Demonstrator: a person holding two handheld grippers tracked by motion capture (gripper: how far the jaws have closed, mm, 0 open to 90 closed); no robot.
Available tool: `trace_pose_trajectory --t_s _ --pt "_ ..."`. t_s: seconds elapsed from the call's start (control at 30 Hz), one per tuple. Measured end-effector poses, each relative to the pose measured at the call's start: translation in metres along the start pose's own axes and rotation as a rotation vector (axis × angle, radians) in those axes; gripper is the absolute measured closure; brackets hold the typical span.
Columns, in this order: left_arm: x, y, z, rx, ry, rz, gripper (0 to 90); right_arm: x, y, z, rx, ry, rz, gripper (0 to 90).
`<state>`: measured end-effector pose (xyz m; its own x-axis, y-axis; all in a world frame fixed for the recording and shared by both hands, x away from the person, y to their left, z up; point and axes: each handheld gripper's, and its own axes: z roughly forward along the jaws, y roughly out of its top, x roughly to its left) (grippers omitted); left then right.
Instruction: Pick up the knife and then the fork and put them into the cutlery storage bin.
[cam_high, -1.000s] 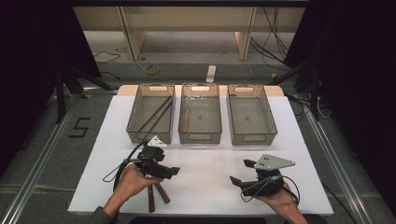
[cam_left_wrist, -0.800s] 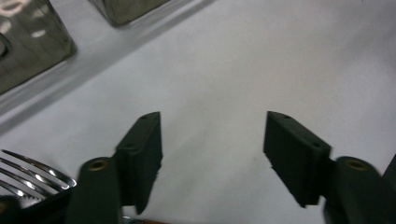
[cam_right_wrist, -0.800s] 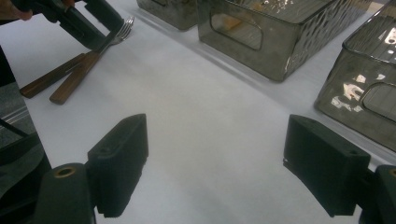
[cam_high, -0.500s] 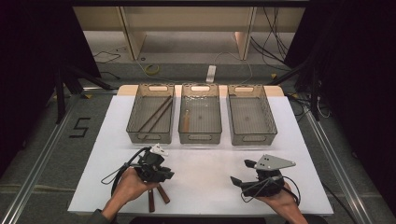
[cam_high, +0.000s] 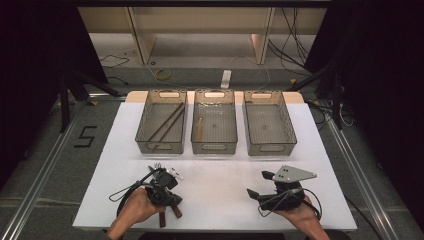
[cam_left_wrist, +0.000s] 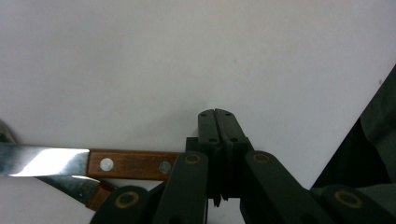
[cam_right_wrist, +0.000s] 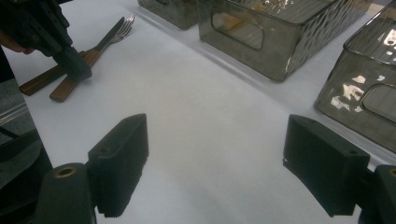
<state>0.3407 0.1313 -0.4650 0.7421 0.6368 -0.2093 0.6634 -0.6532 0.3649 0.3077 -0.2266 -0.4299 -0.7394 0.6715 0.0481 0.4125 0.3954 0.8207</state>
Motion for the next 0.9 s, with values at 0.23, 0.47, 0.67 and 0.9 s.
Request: trace_pose_trajectory --t_s 0.23,0.47,0.67,0.9 --pt "0.004 -0.006 -0.002 0.055 -0.01 -0.007 88.8 0.0 0.0 0.0 0.001 -0.001 0.001 22.9" --pt "0.015 -0.019 -0.01 0.101 -0.023 -0.051 88.8 0.0 0.0 0.0 0.001 0.0 0.002 23.0" --pt "0.028 -0.027 -0.017 0.144 -0.011 -0.08 88.8 0.001 0.0 0.001 0.005 0.002 0.0 23.0" --pt "0.039 -0.033 -0.024 0.173 0.038 -0.12 88.8 0.001 0.0 0.001 0.007 0.002 -0.001 23.0"
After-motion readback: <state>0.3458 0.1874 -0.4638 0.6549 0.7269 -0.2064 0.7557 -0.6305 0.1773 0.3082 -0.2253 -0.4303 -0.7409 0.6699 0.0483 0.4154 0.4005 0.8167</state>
